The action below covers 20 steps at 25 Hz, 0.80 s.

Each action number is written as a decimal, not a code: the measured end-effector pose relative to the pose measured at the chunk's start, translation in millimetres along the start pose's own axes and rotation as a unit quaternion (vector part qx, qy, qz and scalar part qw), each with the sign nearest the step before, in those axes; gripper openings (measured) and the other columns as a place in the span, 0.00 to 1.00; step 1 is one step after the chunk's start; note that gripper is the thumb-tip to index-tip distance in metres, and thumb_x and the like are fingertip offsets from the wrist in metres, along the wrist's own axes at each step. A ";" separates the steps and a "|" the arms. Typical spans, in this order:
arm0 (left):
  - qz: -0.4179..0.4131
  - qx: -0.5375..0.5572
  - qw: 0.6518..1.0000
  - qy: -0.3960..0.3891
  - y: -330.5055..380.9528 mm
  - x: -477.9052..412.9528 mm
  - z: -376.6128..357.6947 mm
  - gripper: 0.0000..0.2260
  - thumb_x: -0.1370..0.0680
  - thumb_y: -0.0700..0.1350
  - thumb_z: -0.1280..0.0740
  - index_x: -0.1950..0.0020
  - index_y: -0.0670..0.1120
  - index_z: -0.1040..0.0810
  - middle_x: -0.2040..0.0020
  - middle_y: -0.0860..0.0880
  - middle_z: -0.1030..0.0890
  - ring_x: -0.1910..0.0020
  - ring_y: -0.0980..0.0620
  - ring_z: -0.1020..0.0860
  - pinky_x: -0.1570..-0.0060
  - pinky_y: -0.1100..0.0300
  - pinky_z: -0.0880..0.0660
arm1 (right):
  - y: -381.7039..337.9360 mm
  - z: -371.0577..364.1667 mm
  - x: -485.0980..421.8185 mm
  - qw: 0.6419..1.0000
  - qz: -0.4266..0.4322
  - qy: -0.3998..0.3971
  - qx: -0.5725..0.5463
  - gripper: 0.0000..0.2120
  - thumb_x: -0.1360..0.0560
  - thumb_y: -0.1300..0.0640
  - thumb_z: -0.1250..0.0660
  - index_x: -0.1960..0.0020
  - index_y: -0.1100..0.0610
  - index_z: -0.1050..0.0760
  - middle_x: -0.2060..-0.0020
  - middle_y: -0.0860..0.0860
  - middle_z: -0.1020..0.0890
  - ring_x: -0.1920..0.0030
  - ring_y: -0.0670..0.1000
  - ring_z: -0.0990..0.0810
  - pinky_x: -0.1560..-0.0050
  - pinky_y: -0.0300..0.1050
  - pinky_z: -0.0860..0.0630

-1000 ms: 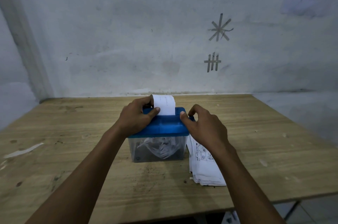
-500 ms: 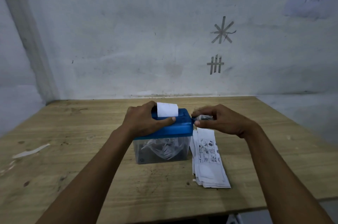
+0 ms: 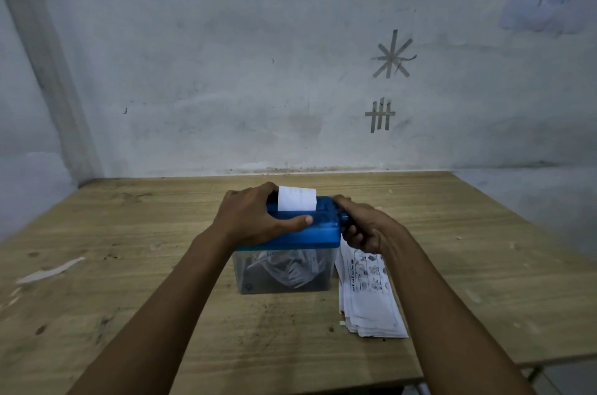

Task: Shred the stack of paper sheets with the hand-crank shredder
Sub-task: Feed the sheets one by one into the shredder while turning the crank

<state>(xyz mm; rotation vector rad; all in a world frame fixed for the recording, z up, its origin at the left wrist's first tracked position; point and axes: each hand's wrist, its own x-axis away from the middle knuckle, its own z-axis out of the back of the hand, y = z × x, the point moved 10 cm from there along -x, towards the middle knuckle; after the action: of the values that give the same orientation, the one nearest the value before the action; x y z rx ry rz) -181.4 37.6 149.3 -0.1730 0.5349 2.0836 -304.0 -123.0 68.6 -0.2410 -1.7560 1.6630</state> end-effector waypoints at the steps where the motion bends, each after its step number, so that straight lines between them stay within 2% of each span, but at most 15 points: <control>1: -0.004 0.000 1.000 -0.001 0.6 -0.3 0.8 0.45 0.43 0.84 0.49 0.39 0.54 0.26 0.48 0.58 0.22 0.52 0.54 0.24 0.44 0.51 0.27 | 10.9 -4.9 -1.2 0.998 -0.043 -0.020 -0.045 0.18 0.21 0.44 0.35 0.60 0.57 0.28 0.78 0.48 0.28 0.82 0.41 0.36 0.85 0.32 0.40; 2: -0.010 -0.001 1.000 -0.003 1.9 0.4 0.3 0.46 0.43 0.84 0.48 0.39 0.54 0.26 0.47 0.58 0.22 0.52 0.54 0.23 0.44 0.51 0.27 | 17.8 -7.9 -2.9 0.995 -0.061 -0.032 -0.078 0.16 0.20 0.46 0.35 0.60 0.56 0.28 0.76 0.48 0.28 0.82 0.41 0.36 0.85 0.31 0.41; 4: -0.018 -0.008 1.000 -0.003 4.6 1.9 0.4 0.47 0.44 0.85 0.47 0.38 0.55 0.27 0.48 0.60 0.23 0.52 0.55 0.24 0.44 0.52 0.28 | 17.7 -8.0 -11.6 0.995 -0.029 -0.028 -0.093 0.11 0.19 0.51 0.36 0.57 0.57 0.28 0.70 0.53 0.26 0.77 0.45 0.32 0.80 0.33 0.38; 6: -0.015 -0.013 1.000 -0.003 5.8 2.1 0.7 0.47 0.45 0.85 0.46 0.38 0.56 0.27 0.49 0.60 0.23 0.53 0.56 0.24 0.44 0.52 0.28 | 5.1 4.4 -16.4 0.993 0.077 0.037 -0.081 0.07 0.19 0.58 0.37 0.54 0.60 0.26 0.61 0.59 0.22 0.68 0.53 0.26 0.70 0.43 0.31; 7: -0.011 -0.014 1.000 -0.003 5.6 2.4 0.7 0.47 0.45 0.86 0.47 0.38 0.55 0.27 0.49 0.60 0.23 0.53 0.56 0.24 0.43 0.51 0.28 | 1.3 11.4 -14.2 0.987 0.126 0.078 -0.058 0.08 0.18 0.59 0.37 0.53 0.63 0.25 0.59 0.60 0.21 0.66 0.55 0.26 0.68 0.46 0.30; 8: -0.005 -0.014 1.000 -0.002 5.1 2.8 0.3 0.48 0.45 0.86 0.47 0.38 0.55 0.27 0.49 0.60 0.24 0.53 0.56 0.24 0.43 0.51 0.27 | 2.8 16.4 -10.1 0.982 0.152 0.111 -0.018 0.10 0.17 0.59 0.38 0.51 0.66 0.23 0.61 0.60 0.21 0.67 0.54 0.27 0.69 0.46 0.31; 10: 0.009 -0.016 1.000 0.000 3.6 2.9 1.2 0.48 0.46 0.86 0.47 0.39 0.55 0.28 0.50 0.61 0.24 0.53 0.56 0.25 0.41 0.50 0.28 | 15.8 15.6 0.6 0.978 0.154 0.129 0.063 0.14 0.16 0.58 0.41 0.50 0.68 0.22 0.70 0.55 0.24 0.74 0.48 0.31 0.73 0.43 0.35; 13: 0.015 -0.020 1.000 -0.003 3.9 3.8 0.2 0.48 0.46 0.86 0.48 0.39 0.55 0.28 0.49 0.60 0.25 0.52 0.55 0.25 0.41 0.50 0.30 | 32.7 11.4 33.6 0.968 0.153 0.138 0.147 0.19 0.15 0.51 0.43 0.58 0.59 0.21 0.76 0.46 0.26 0.76 0.43 0.32 0.71 0.41 0.36; 16: 0.002 -0.030 0.999 -0.013 5.5 2.7 -0.4 0.47 0.44 0.86 0.46 0.39 0.54 0.28 0.48 0.59 0.23 0.52 0.55 0.24 0.42 0.51 0.31 | 18.6 11.6 79.8 0.933 0.230 0.148 0.233 0.21 0.16 0.46 0.43 0.61 0.56 0.24 0.75 0.46 0.25 0.76 0.40 0.31 0.72 0.37 0.34; 17: -0.004 -0.033 0.999 -0.014 6.5 2.5 -0.7 0.46 0.43 0.85 0.45 0.39 0.54 0.28 0.48 0.58 0.23 0.52 0.55 0.24 0.43 0.52 0.32 | 8.5 9.9 93.5 0.921 0.261 0.135 0.257 0.18 0.18 0.46 0.40 0.59 0.56 0.23 0.73 0.46 0.25 0.75 0.40 0.30 0.71 0.37 0.32; 20: -0.025 -0.035 0.999 -0.019 10.1 2.2 -1.7 0.43 0.42 0.83 0.43 0.39 0.54 0.29 0.49 0.59 0.25 0.53 0.56 0.25 0.45 0.54 0.32 | -25.4 15.2 112.2 0.912 0.334 0.105 0.215 0.04 0.21 0.51 0.31 0.48 0.49 0.22 0.63 0.46 0.18 0.66 0.40 0.22 0.66 0.36 0.25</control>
<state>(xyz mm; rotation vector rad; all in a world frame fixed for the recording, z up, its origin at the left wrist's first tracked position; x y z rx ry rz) -191.1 33.9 150.2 -0.1843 0.4301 2.0539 -387.9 -75.1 132.8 -0.8518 -1.1554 2.3467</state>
